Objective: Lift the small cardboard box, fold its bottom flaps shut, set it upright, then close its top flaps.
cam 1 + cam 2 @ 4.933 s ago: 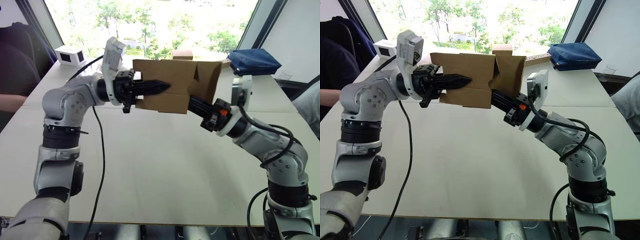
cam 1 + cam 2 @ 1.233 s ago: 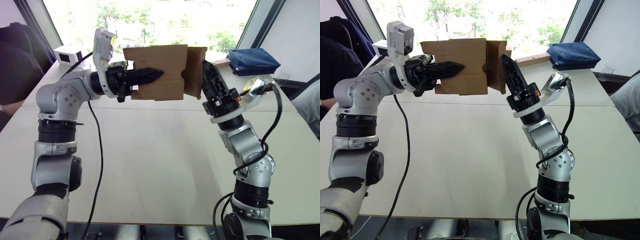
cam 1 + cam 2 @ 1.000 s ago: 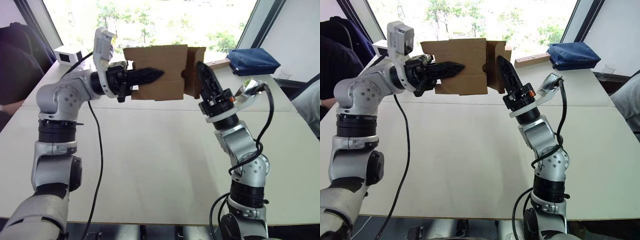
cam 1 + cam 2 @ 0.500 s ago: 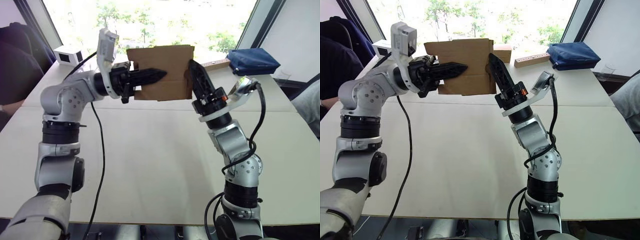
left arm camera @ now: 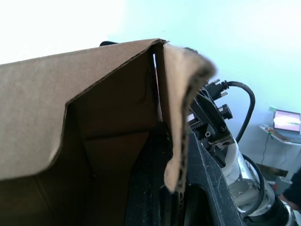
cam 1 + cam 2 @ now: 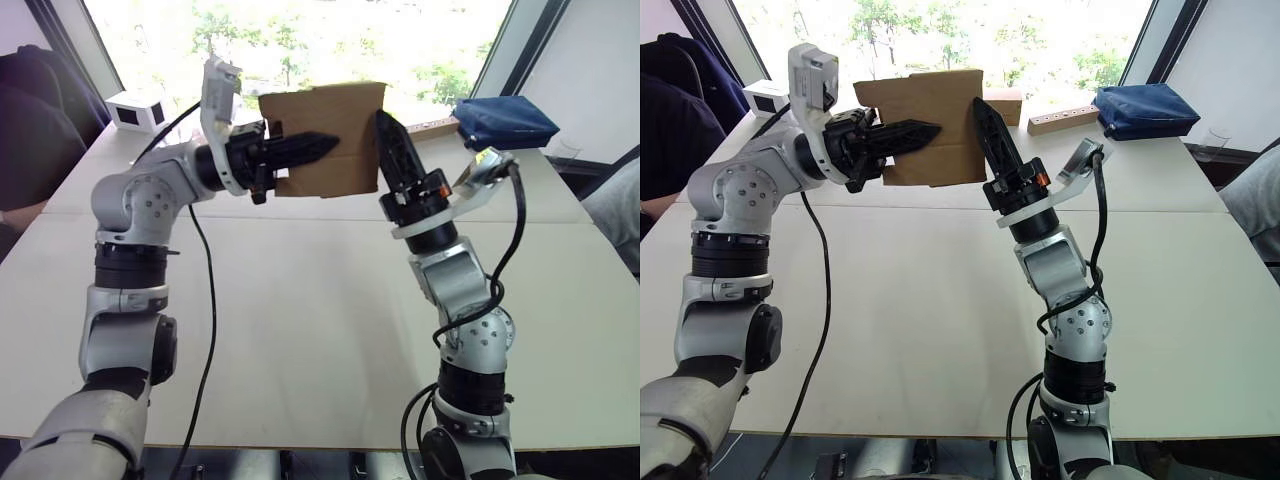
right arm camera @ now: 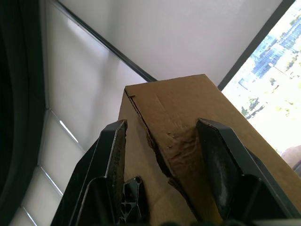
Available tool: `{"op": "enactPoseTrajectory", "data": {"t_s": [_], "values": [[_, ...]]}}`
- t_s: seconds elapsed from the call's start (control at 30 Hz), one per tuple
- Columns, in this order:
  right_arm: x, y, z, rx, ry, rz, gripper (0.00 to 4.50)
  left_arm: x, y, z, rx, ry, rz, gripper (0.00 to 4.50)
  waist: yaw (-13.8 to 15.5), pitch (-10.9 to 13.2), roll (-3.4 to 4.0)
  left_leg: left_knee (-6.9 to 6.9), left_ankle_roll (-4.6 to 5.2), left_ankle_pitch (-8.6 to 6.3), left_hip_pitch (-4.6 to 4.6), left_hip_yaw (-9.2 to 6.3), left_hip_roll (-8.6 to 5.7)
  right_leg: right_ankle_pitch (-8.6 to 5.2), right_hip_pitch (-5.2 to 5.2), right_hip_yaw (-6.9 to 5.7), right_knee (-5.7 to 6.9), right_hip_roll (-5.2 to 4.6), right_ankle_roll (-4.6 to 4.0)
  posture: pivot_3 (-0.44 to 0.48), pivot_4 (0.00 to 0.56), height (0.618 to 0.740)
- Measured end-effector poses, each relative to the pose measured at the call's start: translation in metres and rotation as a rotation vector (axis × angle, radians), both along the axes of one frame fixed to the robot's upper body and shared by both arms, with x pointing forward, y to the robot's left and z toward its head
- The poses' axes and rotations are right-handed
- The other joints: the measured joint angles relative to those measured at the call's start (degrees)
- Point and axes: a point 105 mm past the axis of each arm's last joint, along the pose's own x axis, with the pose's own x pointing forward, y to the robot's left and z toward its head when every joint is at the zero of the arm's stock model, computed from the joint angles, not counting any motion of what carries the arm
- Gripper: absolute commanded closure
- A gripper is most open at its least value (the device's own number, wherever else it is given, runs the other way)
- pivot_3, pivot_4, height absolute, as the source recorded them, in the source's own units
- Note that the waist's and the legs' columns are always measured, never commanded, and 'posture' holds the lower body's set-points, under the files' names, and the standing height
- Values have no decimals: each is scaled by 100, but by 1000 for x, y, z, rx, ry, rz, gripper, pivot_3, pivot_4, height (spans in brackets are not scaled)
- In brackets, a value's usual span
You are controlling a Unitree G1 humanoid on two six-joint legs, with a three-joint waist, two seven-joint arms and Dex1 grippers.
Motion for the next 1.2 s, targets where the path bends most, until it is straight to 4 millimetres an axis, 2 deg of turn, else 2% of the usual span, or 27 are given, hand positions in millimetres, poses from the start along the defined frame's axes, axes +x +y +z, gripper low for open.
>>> {"op": "enactPoseTrajectory", "data": {"t_s": [0.27, 0.43, 0.57, 0.67, 0.8, 0.93, 1.2], "values": [[-3, -4, -7, -90, -9, -3, 2085, 2, 4, -2, 6, 10, 4, 4500, 3, 0, 0, 0, 0, 0, -1, 1, -1, 0, 0, 0, -2, -2, 0, 0, 150, 740], [-10, -12, -11, -149, -19, 22, 2085, -3, 9, -1, 19, 15, -27, 4500, 2, 0, 0, -1, 0, 0, 0, 0, 0, 0, 0, 0, -1, 0, 0, 0, 150, 740], [-16, -26, -6, -143, -34, 21, 2085, -6, 12, -1, 31, 20, -47, 4500, 5, 0, 0, -1, 0, 0, 0, 0, 0, 0, 0, 0, -2, 0, 0, 0, 150, 740], [-16, -41, -6, -116, -19, -7, 2811, -8, 13, -1, 30, 25, -62, 4500, 10, 0, 0, -2, 1, 0, 0, 0, 0, 0, 0, 0, -3, -1, 0, 0, 150, 740], [-15, -47, -11, -112, -1, -31, 4319, -9, 13, -1, 27, 35, -70, 4500, 9, 0, 0, -2, 1, 0, 0, 0, 0, 0, 0, 1, -1, -1, 0, 0, 150, 740], [-13, -44, -15, -157, 4, -48, 4415, -11, 12, 0, 26, 34, -84, 4500, 2, 0, 0, -3, 1, 0, 0, 0, 1, 0, -1, 1, -2, 0, 0, 0, 150, 740], [-17, -23, -26, -260, -3, 25, 4415, -13, 11, 0, 30, 38, -96, 4500, 7, 0, 0, -3, 1, 0, 0, 0, 0, 0, 0, 1, -2, 0, 0, 0, 150, 740]]}}
